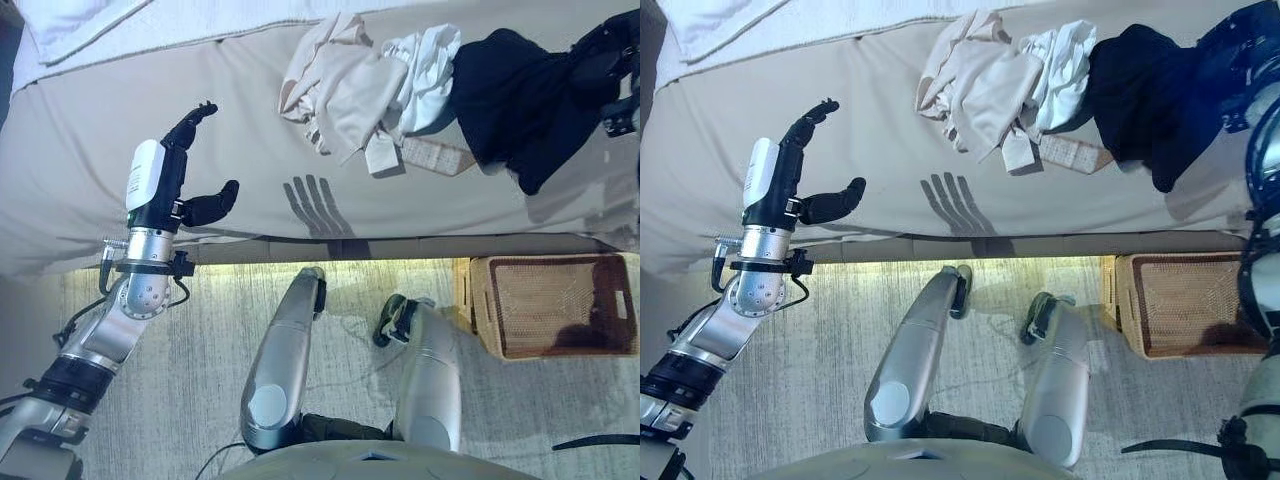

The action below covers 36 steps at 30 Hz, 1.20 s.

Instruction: Pick up the clothes from the bed and place them into the basket

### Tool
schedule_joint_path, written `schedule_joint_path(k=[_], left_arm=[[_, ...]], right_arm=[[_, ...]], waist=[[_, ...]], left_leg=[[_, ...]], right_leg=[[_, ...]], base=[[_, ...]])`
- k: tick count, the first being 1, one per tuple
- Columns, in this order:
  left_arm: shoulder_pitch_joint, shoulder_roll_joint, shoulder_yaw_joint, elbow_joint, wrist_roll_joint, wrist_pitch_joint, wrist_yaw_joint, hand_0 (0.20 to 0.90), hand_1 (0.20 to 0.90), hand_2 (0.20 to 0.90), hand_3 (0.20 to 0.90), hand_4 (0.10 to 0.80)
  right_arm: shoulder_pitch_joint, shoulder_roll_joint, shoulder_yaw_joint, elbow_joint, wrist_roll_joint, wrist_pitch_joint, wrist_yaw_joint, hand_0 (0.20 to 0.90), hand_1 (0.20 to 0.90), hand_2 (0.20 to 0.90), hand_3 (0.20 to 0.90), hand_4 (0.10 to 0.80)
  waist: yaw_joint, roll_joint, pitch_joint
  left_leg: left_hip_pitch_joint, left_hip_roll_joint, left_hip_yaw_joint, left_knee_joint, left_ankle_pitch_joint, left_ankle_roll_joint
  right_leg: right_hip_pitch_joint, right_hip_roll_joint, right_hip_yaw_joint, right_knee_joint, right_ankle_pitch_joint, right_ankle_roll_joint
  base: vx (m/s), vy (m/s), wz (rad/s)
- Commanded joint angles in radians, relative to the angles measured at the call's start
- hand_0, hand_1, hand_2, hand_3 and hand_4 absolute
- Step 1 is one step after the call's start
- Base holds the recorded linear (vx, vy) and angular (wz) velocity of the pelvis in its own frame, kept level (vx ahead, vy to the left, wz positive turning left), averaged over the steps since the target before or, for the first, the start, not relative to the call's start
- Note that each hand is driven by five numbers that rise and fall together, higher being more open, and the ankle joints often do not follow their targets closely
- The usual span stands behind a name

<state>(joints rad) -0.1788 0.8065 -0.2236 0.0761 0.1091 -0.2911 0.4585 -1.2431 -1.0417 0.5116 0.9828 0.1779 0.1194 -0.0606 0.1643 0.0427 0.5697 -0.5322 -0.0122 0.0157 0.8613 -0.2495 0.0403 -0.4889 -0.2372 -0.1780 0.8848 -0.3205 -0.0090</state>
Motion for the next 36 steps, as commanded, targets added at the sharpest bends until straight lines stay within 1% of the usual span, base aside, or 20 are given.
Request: schedule_joint_path(k=[1,4,7,9,11,12,13,15,21,24,27,28,31,33,36], left_arm=[[0.017,0.017,0.061,-0.051,-0.038,-0.027,0.009,0.900,0.900,0.900,0.900,0.800],[0.021,0.011,0.060,-0.035,-0.037,-0.005,-0.010,0.900,0.900,0.900,0.900,0.800],[0.042,0.000,0.071,-0.026,-0.037,0.000,-0.023,0.900,0.900,0.900,0.900,0.800],[0.056,-0.011,0.078,-0.018,-0.030,-0.003,-0.031,0.900,0.900,0.900,0.900,0.800],[0.068,-0.025,0.080,-0.007,-0.019,0.000,-0.039,0.900,0.900,0.900,0.900,0.800],[0.069,-0.026,0.080,-0.006,-0.018,0.001,-0.040,0.900,0.900,0.900,0.900,0.800],[0.073,-0.030,0.080,0.000,-0.016,0.002,-0.041,0.900,0.900,0.900,0.900,0.800],[0.075,-0.034,0.074,0.015,-0.015,-0.001,-0.037,0.900,0.900,0.900,0.900,0.800],[0.066,-0.043,0.061,0.063,-0.018,-0.010,-0.023,0.900,0.900,0.900,0.900,0.800],[0.048,-0.050,0.047,0.102,-0.022,-0.028,-0.022,0.900,0.900,0.900,0.900,0.800],[0.042,-0.055,0.039,0.127,-0.016,-0.044,-0.031,0.900,0.900,0.900,0.900,0.800],[0.038,-0.059,0.034,0.140,-0.011,-0.051,-0.031,0.900,0.900,0.900,0.900,0.800],[0.027,-0.062,0.028,0.156,-0.008,-0.063,-0.032,0.900,0.900,0.900,0.900,0.800],[0.024,-0.061,0.027,0.163,-0.001,-0.073,-0.031,0.900,0.900,0.900,0.900,0.800],[0.021,-0.061,0.029,0.178,-0.002,-0.085,-0.031,0.900,0.900,0.900,0.900,0.800]], right_arm=[[0.045,-0.088,-0.049,-0.064,0.039,-0.068,-0.063,0.300,0.300,0.300,0.200,0.100],[0.091,-0.108,-0.089,-0.082,0.049,-0.069,-0.062,0.300,0.300,0.300,0.200,0.100],[0.131,-0.136,-0.118,-0.110,0.072,-0.075,-0.057,0.300,0.300,0.300,0.200,0.100],[0.161,-0.149,-0.146,-0.125,0.060,-0.085,-0.048,0.300,0.300,0.300,0.200,0.100],[0.180,-0.170,-0.154,-0.148,0.065,-0.090,-0.045,0.300,0.300,0.300,0.200,0.100],[0.184,-0.175,-0.158,-0.153,0.067,-0.091,-0.045,0.300,0.300,0.300,0.200,0.100],[0.190,-0.185,-0.166,-0.161,0.071,-0.091,-0.040,0.300,0.300,0.300,0.200,0.100],[0.196,-0.206,-0.174,-0.167,0.082,-0.102,-0.034,0.300,0.300,0.300,0.200,0.100],[0.202,-0.251,-0.195,-0.203,0.101,-0.131,-0.041,0.300,0.300,0.300,0.200,0.100],[0.198,-0.276,-0.200,-0.222,0.104,-0.151,-0.035,0.300,0.300,0.300,0.200,0.100],[0.198,-0.294,-0.204,-0.237,0.109,-0.156,-0.027,0.300,0.300,0.300,0.200,0.100],[0.210,-0.301,-0.218,-0.261,0.103,-0.154,-0.026,0.300,0.300,0.300,0.200,0.100],[0.257,-0.306,-0.260,-0.301,0.084,-0.151,-0.030,0.300,0.300,0.300,0.200,0.100],[0.281,-0.307,-0.285,-0.316,0.080,-0.150,-0.033,0.300,0.300,0.300,0.200,0.100],[0.339,-0.306,-0.336,-0.364,0.083,-0.140,-0.042,0.300,0.300,0.300,0.200,0.100]], waist=[[0.002,-0.056,-0.230],[-0.008,-0.072,-0.263],[-0.016,-0.084,-0.293],[-0.022,-0.089,-0.313],[-0.034,-0.100,-0.347],[-0.036,-0.102,-0.354],[-0.042,-0.104,-0.364],[-0.053,-0.110,-0.385],[-0.094,-0.114,-0.444],[-0.122,-0.114,-0.476],[-0.136,-0.113,-0.491],[-0.150,-0.111,-0.498],[-0.168,-0.110,-0.505],[-0.173,-0.111,-0.505],[-0.195,-0.108,-0.506]], left_leg=[[0.102,0.008,0.024,-0.043,-0.038,0.006],[0.181,0.008,0.026,-0.122,-0.040,0.006],[0.245,0.009,0.026,-0.205,-0.024,-0.001],[0.287,0.013,0.032,-0.260,-0.007,-0.009],[0.345,0.018,0.043,-0.347,0.015,-0.020],[0.353,0.018,0.044,-0.368,0.028,-0.022],[0.378,0.022,0.052,-0.393,0.025,-0.026],[0.420,0.025,0.060,-0.458,0.048,-0.034],[0.505,0.035,0.075,-0.598,0.103,-0.051],[0.546,0.038,0.089,-0.678,0.134,-0.058],[0.564,0.038,0.095,-0.718,0.148,-0.061],[0.575,0.038,0.099,-0.744,0.156,-0.062],[0.593,0.038,0.110,-0.786,0.166,-0.063],[0.598,0.038,0.116,-0.802,0.170,-0.061],[0.604,0.037,0.131,-0.810,0.166,-0.055]], right_leg=[[0.126,0.058,-0.089,-0.066,0.030,-0.059],[0.222,0.075,-0.086,-0.175,0.052,-0.052],[0.292,0.090,-0.082,-0.268,0.073,-0.044],[0.336,0.102,-0.081,-0.328,0.088,-0.038],[0.387,0.116,-0.075,-0.421,0.113,-0.024],[0.393,0.118,-0.075,-0.441,0.123,-0.022],[0.414,0.124,-0.071,-0.468,0.124,-0.016],[0.447,0.128,-0.066,-0.536,0.149,-0.007],[0.494,0.137,-0.032,-0.658,0.211,0.024],[0.509,0.141,-0.005,-0.724,0.253,0.048],[0.513,0.143,0.014,-0.755,0.275,0.060],[0.513,0.144,0.028,-0.776,0.292,0.069],[0.509,0.142,0.047,-0.808,0.319,0.086],[0.506,0.143,0.054,-0.817,0.326,0.090],[0.498,0.149,0.080,-0.824,0.333,0.093]], base=[[0.030,-0.006,-0.20],[0.041,-0.012,-0.15],[0.055,-0.006,-0.13],[0.033,0.001,-0.09],[0.022,0.016,-0.10],[0.020,0.021,-0.09],[0.012,0.017,-0.06],[0.002,0.033,-0.13],[-0.033,0.047,-0.11],[-0.034,0.057,-0.14],[-0.027,0.049,-0.19],[-0.035,0.053,-0.25],[-0.035,0.034,-0.23],[-0.035,0.011,-0.13],[-0.027,0.012,-0.17]])
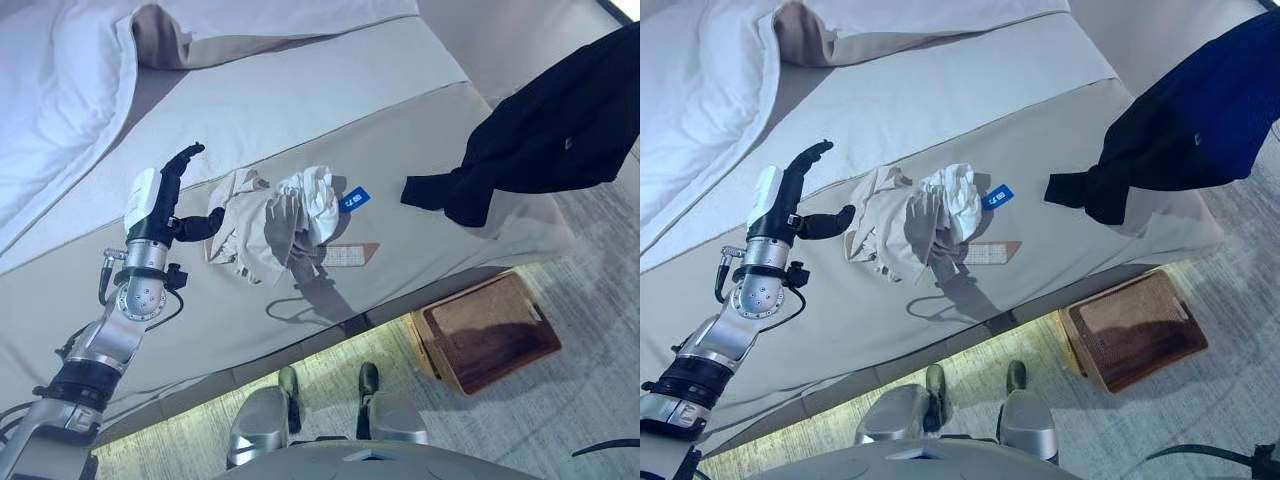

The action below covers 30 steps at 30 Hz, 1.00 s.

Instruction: Pick up the clothes from the bed and place them into the basket

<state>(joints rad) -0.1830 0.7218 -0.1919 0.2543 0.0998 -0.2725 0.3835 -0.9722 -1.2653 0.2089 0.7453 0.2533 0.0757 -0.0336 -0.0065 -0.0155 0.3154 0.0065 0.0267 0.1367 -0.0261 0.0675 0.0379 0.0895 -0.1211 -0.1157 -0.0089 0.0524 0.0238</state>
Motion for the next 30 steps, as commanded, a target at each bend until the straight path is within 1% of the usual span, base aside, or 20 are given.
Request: schedule_joint_path(k=[1,3,5,8,10,15,21,26,30], left_arm=[[0.026,0.023,-0.001,0.001,0.007,-0.109,0.042,0.900,0.900,0.900,0.900,0.800],[0.033,0.023,0.006,0.005,0.010,-0.133,0.038,0.900,0.900,0.900,0.900,0.800],[0.032,0.023,0.007,0.010,0.010,-0.145,0.025,0.900,0.900,0.900,0.900,0.800],[0.018,0.026,-0.005,0.019,0.015,-0.142,0.015,0.900,0.900,0.900,0.900,0.800],[0.014,0.028,-0.011,0.025,0.017,-0.144,0.016,0.900,0.900,0.900,0.900,0.800],[0.010,0.043,-0.016,0.044,0.006,-0.148,0.007,0.900,0.900,0.900,0.900,0.800],[0.010,0.042,-0.012,0.031,0.004,-0.149,-0.008,0.900,0.900,0.900,0.900,0.800],[0.011,0.033,-0.015,0.029,0.008,-0.177,-0.039,0.900,0.900,0.900,0.900,0.800],[0.005,0.028,-0.026,0.040,0.005,-0.171,-0.045,0.900,0.900,0.900,0.900,0.800]], right_arm=[[0.081,-0.082,-0.045,-0.137,0.006,-0.092,-0.070,0.300,0.300,0.300,0.200,0.100],[0.151,-0.080,-0.108,-0.178,0.002,-0.079,-0.072,0.300,0.300,0.300,0.200,0.100],[0.215,-0.076,-0.160,-0.206,-0.040,-0.067,-0.071,0.300,0.300,0.300,0.200,0.100],[0.299,-0.069,-0.224,-0.234,-0.038,-0.060,-0.080,0.300,0.300,0.300,0.200,0.100],[0.326,-0.068,-0.246,-0.240,-0.033,-0.059,-0.090,0.300,0.300,0.300,0.200,0.100],[0.446,-0.057,-0.369,-0.288,-0.011,-0.060,-0.148,0.300,0.300,0.300,0.200,0.100],[0.562,-0.037,-0.492,-0.370,-0.041,-0.028,-0.168,0.300,0.300,0.300,0.200,0.100],[0.662,-0.014,-0.583,-0.414,-0.053,-0.028,-0.160,0.300,0.300,0.300,0.200,0.100],[0.738,0.014,-0.635,-0.443,-0.072,-0.033,-0.131,0.300,0.300,0.300,0.200,0.100]], waist=[[-0.027,-0.050,-0.252],[-0.042,-0.048,-0.252],[-0.058,-0.044,-0.251],[-0.072,-0.044,-0.251],[-0.077,-0.046,-0.252],[-0.117,-0.036,-0.256],[-0.153,-0.022,-0.250],[-0.180,-0.012,-0.247],[-0.199,-0.005,-0.247]], left_leg=[[0.065,-0.002,0.012,0.078,-0.152,-0.052],[0.068,-0.001,0.020,0.082,-0.158,-0.048],[0.074,-0.002,0.024,0.076,-0.159,-0.045],[0.084,-0.001,0.032,0.066,-0.159,-0.042],[0.087,0.000,0.036,0.064,-0.159,-0.042],[0.096,0.005,0.062,0.059,-0.161,-0.044],[0.093,0.009,0.082,0.056,-0.161,-0.046],[0.091,0.013,0.100,0.056,-0.162,-0.050],[0.096,0.015,0.112,0.053,-0.163,-0.052]], right_leg=[[-0.082,0.033,0.022,0.069,-0.038,0.060],[-0.085,0.035,0.041,0.062,-0.033,0.063],[-0.086,0.040,0.055,0.056,-0.026,0.066],[-0.089,0.044,0.068,0.054,-0.021,0.070],[-0.089,0.046,0.074,0.052,-0.018,0.071],[-0.097,0.057,0.099,0.038,-0.007,0.074],[-0.116,0.073,0.119,0.042,-0.008,0.074],[-0.125,0.080,0.130,0.031,0.000,0.074],[-0.126,0.083,0.135,0.027,0.003,0.075]], base=[[-0.016,0.016,-0.30],[-0.009,0.026,-0.20],[-0.026,0.024,-0.26],[-0.017,-0.007,-0.18],[-0.002,-0.017,-0.09],[0.003,-0.037,-0.17],[-0.004,-0.041,-0.15],[-0.011,-0.036,-0.12],[0.001,-0.024,-0.11]])
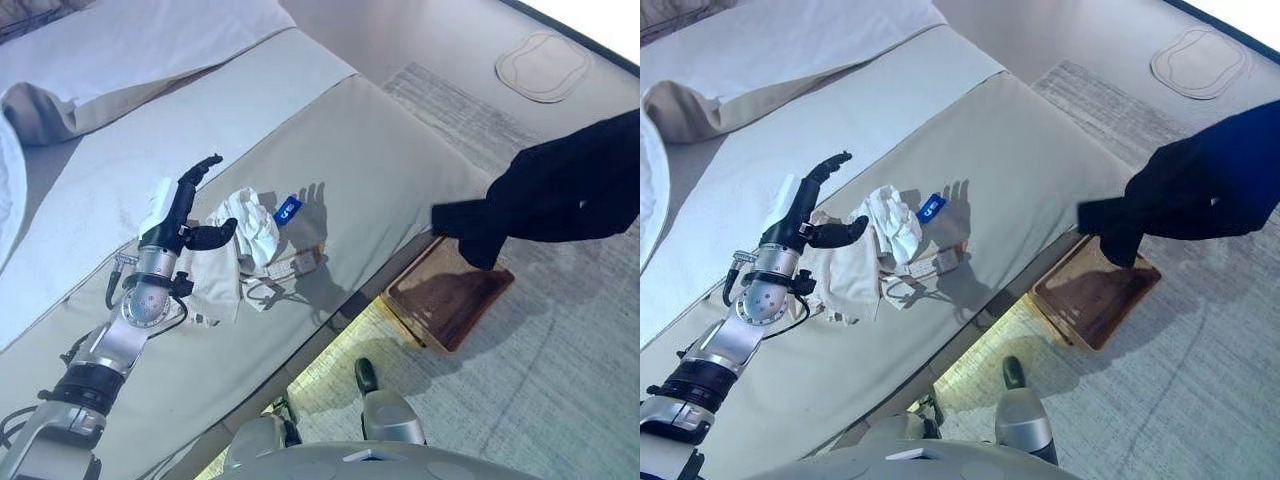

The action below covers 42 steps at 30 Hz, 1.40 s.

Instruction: Pick up the clothes from the bed and place them into the basket

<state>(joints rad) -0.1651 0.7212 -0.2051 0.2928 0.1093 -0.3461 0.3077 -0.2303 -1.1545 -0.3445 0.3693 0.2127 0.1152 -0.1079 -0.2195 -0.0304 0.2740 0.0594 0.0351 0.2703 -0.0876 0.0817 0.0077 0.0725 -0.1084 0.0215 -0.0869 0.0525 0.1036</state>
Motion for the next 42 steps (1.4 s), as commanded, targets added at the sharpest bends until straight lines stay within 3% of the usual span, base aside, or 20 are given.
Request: schedule_joint_path(k=[1,9,17,21,28,42], left_arm=[[-0.014,0.029,-0.015,0.001,-0.005,-0.097,0.030,0.900,0.900,0.900,0.900,0.800],[-0.033,0.004,-0.024,0.055,0.017,-0.055,0.024,0.900,0.900,0.900,0.900,0.800],[-0.067,-0.001,-0.059,0.060,0.042,-0.051,-0.009,0.900,0.900,0.900,0.900,0.800],[-0.085,0.011,-0.103,0.096,0.057,-0.008,-0.028,0.900,0.900,0.900,0.900,0.800],[-0.098,-0.016,-0.142,0.150,0.063,0.004,-0.031,0.900,0.900,0.900,0.900,0.800],[-0.155,-0.031,-0.215,0.115,0.037,0.040,-0.030,0.900,0.900,0.900,0.900,0.800]], right_arm=[[0.001,-0.096,-0.086,-0.069,-0.032,-0.073,-0.056,0.300,0.300,0.300,0.200,0.100],[0.118,0.028,-0.082,-0.120,-0.052,-0.095,0.024,0.300,0.300,0.300,0.200,0.100],[0.034,0.097,0.031,-0.016,0.000,-0.103,0.059,0.300,0.300,0.300,0.200,0.100],[0.010,0.137,0.087,0.043,0.001,-0.122,0.082,0.300,0.300,0.300,0.200,0.100],[-0.003,0.196,0.168,0.117,-0.028,-0.124,0.107,0.300,0.300,0.300,0.200,0.100],[-0.152,0.181,0.327,0.376,-0.152,-0.092,0.015,0.300,0.300,0.300,0.200,0.100]], waist=[[0.015,0.010,-0.206],[-0.012,0.015,-0.197],[-0.002,0.031,-0.184],[-0.001,0.045,-0.181],[0.003,0.060,-0.176],[0.036,0.111,-0.150]], left_leg=[[0.043,0.006,-0.022,0.114,-0.177,-0.021],[0.045,0.011,0.004,0.120,-0.179,-0.020],[0.033,0.014,0.011,0.132,-0.187,-0.021],[0.035,0.015,0.016,0.129,-0.184,-0.023],[0.038,0.013,0.017,0.122,-0.180,-0.026],[0.029,0.004,-0.003,0.110,-0.167,-0.036]], right_leg=[[-0.109,0.070,-0.002,0.104,0.003,-0.004],[-0.118,0.078,0.012,0.100,0.012,-0.005],[-0.127,0.075,0.009,0.096,0.013,-0.004],[-0.127,0.072,0.001,0.094,0.012,-0.003],[-0.124,0.065,-0.007,0.089,0.013,-0.001],[-0.118,0.050,-0.037,0.081,0.006,-0.003]], base=[[0.000,-0.020,-0.04],[-0.023,-0.030,-0.14],[-0.023,-0.011,-0.05],[0.000,0.000,0.00],[0.000,0.000,0.00],[-0.016,0.001,0.05]])
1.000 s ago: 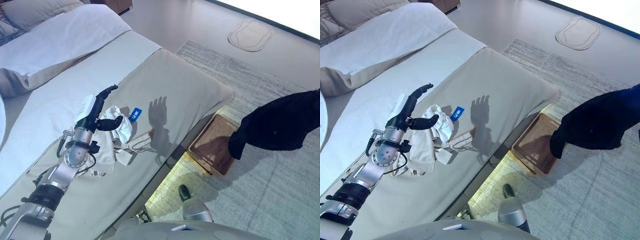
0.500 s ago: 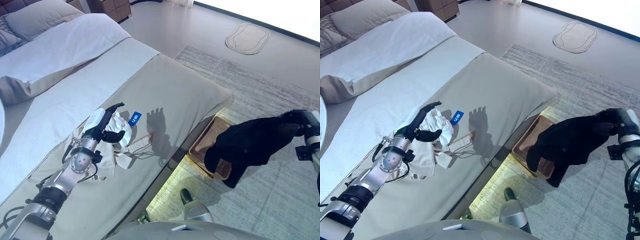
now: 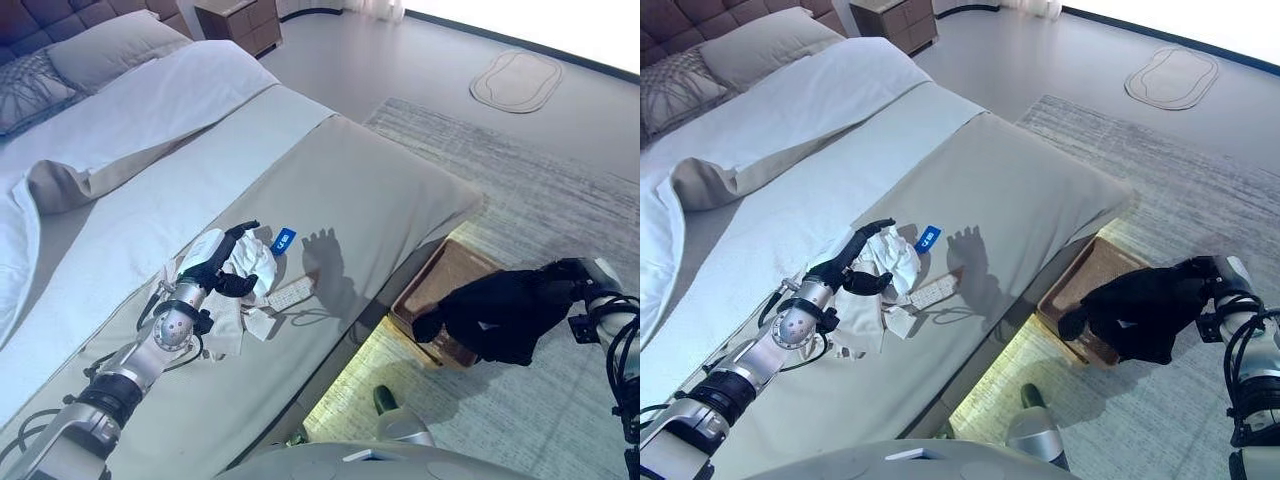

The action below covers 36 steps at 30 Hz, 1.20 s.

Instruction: Pick up the clothes from the bed and place them into the basket

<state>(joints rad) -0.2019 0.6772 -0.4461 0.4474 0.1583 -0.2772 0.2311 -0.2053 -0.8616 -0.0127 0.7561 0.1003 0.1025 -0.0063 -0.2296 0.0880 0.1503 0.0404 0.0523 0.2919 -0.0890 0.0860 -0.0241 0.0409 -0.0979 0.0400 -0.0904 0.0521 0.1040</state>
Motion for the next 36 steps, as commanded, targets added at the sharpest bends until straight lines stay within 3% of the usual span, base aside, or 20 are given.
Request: schedule_joint_path(k=[1,7,8,28,33,36], left_arm=[[-0.116,0.015,0.027,-0.043,-0.015,-0.031,0.049,0.900,0.900,0.900,0.900,0.800],[-0.102,0.020,0.038,-0.058,-0.023,-0.026,0.047,0.900,0.900,0.900,0.900,0.800],[-0.099,0.020,0.041,-0.062,-0.025,-0.026,0.047,0.900,0.900,0.900,0.900,0.800],[-0.085,0.010,0.069,-0.093,-0.013,-0.018,0.101,0.900,0.900,0.900,0.900,0.800],[-0.072,0.006,0.077,-0.097,-0.010,-0.034,0.113,0.900,0.900,0.900,0.900,0.800],[-0.065,0.000,0.076,-0.096,-0.009,-0.050,0.131,0.900,0.900,0.900,0.900,0.800]], right_arm=[[-0.184,-0.115,-0.001,-0.004,-0.050,-0.079,-0.098,0.300,0.300,0.300,0.200,0.100],[-0.208,-0.131,0.004,-0.001,-0.058,-0.075,-0.122,0.300,0.300,0.300,0.200,0.100],[-0.208,-0.131,0.003,-0.009,-0.060,-0.067,-0.137,0.900,0.900,0.900,0.900,0.800],[-0.202,-0.091,0.006,-0.046,-0.071,0.052,-0.157,0.900,0.900,0.900,0.900,0.800],[-0.226,-0.075,0.013,-0.072,-0.021,-0.024,-0.245,0.900,0.900,0.900,0.900,0.800],[-0.253,-0.046,0.022,-0.102,0.036,-0.092,-0.203,0.900,0.900,0.900,0.900,0.800]], waist=[[0.048,-0.003,-0.025],[0.052,0.013,-0.015],[0.053,0.016,-0.012],[0.069,0.014,0.004],[0.088,0.008,0.003],[0.107,0.004,0.001]], left_leg=[[0.048,-0.015,-0.026,0.110,-0.170,-0.006],[0.041,-0.018,-0.031,0.104,-0.164,-0.010],[0.040,-0.018,-0.032,0.102,-0.163,-0.011],[0.042,-0.017,-0.048,0.083,-0.147,-0.018],[0.045,-0.016,-0.060,0.085,-0.146,-0.019],[0.049,-0.016,-0.076,0.083,-0.145,-0.019]], right_leg=[[-0.087,0.038,-0.057,0.084,0.005,-0.004],[-0.092,0.034,-0.065,0.084,0.002,-0.004],[-0.092,0.033,-0.066,0.083,0.001,-0.005],[-0.078,0.035,-0.083,0.078,-0.005,-0.012],[-0.067,0.032,-0.096,0.081,-0.012,-0.016],[-0.056,0.030,-0.111,0.088,-0.022,-0.020]], base=[[-0.033,0.007,0.05],[-0.023,0.001,0.11],[0.000,0.000,0.00],[-0.008,-0.002,0.03],[0.008,0.000,0.04],[0.009,0.007,0.04]])
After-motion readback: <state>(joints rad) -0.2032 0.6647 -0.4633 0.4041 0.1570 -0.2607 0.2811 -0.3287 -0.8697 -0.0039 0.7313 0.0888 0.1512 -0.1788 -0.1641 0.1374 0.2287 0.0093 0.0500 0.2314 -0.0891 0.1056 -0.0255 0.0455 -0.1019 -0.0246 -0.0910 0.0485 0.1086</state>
